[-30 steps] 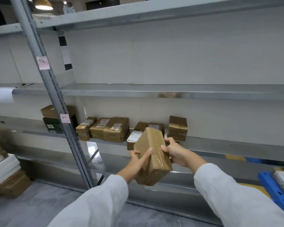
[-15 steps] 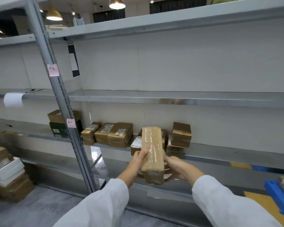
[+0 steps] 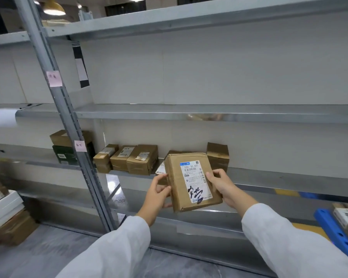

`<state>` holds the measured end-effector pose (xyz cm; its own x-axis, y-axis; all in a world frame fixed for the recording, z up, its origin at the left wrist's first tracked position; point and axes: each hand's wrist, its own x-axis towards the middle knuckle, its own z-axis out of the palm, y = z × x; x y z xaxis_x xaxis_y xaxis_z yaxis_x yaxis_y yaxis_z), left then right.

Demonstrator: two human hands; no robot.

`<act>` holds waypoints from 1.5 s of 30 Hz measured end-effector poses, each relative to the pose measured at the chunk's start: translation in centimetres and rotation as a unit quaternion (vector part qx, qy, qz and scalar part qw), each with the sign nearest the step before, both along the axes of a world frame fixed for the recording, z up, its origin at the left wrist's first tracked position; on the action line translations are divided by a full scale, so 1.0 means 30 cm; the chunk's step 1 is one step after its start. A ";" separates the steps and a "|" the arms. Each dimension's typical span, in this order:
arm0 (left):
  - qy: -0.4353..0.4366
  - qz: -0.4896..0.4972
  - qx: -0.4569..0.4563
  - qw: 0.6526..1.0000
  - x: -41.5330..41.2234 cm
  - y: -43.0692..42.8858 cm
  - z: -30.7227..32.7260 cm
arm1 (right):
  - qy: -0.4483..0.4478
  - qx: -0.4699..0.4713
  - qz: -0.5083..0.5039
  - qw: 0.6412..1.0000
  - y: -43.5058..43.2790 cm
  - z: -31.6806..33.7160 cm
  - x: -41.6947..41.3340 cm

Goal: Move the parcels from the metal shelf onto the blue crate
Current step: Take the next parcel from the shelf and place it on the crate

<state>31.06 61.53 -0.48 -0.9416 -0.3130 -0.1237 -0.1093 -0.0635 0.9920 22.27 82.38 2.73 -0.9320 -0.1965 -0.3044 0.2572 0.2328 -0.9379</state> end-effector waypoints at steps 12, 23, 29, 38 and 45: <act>-0.036 -0.069 -0.070 0.994 -0.135 0.144 -0.050 | 0.026 0.101 -0.052 0.993 0.078 -0.039 0.030; -0.006 -0.230 -0.127 0.965 -0.256 0.431 -0.100 | 0.019 0.171 -0.218 0.961 0.377 -0.039 0.147; -0.003 -0.318 -0.126 0.940 -0.206 0.664 -0.140 | -0.008 0.179 -0.294 0.939 0.587 -0.062 0.290; 0.006 -0.406 -0.127 0.905 -0.009 1.171 -0.081 | -0.004 0.167 -0.392 0.905 1.053 -0.060 0.586; -0.001 -0.396 -0.080 0.915 0.232 1.631 -0.062 | 0.001 0.171 -0.420 0.891 1.490 -0.035 0.793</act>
<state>38.01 110.47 -2.35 -0.8808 0.4532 -0.1371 -0.0592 0.1819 0.9815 46.06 127.07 1.70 -0.7072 0.6749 -0.2104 0.4731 0.2307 -0.8503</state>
